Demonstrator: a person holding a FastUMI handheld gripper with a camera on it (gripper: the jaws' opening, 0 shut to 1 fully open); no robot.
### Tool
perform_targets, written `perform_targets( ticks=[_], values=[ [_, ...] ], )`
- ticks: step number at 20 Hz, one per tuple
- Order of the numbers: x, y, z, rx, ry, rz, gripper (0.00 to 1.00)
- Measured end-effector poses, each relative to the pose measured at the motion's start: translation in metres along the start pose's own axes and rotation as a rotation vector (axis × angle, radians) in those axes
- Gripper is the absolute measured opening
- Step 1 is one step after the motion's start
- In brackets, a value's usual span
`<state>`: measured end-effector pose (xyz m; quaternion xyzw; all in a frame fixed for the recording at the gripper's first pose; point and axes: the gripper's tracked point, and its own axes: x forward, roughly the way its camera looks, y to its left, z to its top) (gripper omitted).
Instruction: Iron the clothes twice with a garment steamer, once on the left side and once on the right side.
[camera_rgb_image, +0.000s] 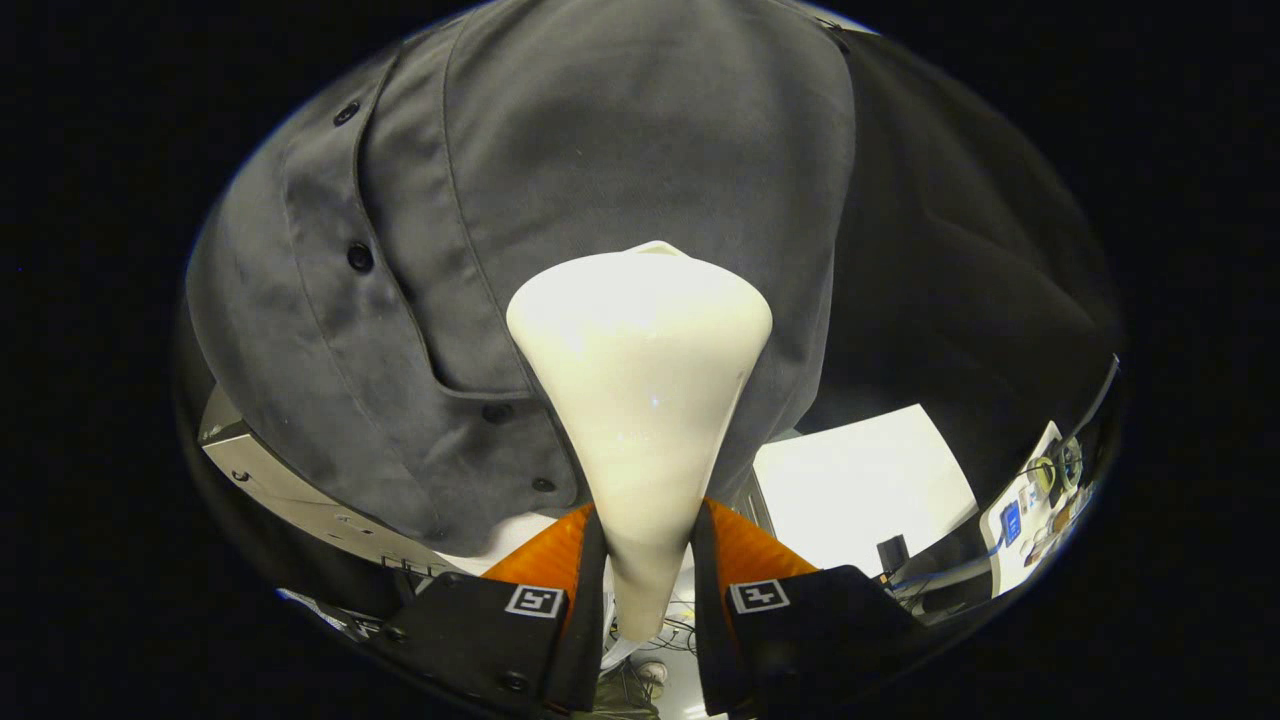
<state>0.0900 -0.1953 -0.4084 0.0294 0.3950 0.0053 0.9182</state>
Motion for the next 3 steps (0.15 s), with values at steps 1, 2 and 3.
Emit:
perform_targets(
  ticks=[1,2,3],
  values=[
    [0.005,-0.002,-0.006,0.004,0.011,0.002,0.47],
    [0.01,-0.004,-0.013,0.011,0.023,0.002,0.46],
    [0.014,-0.005,-0.019,0.017,0.035,0.002,0.46]
  ],
)
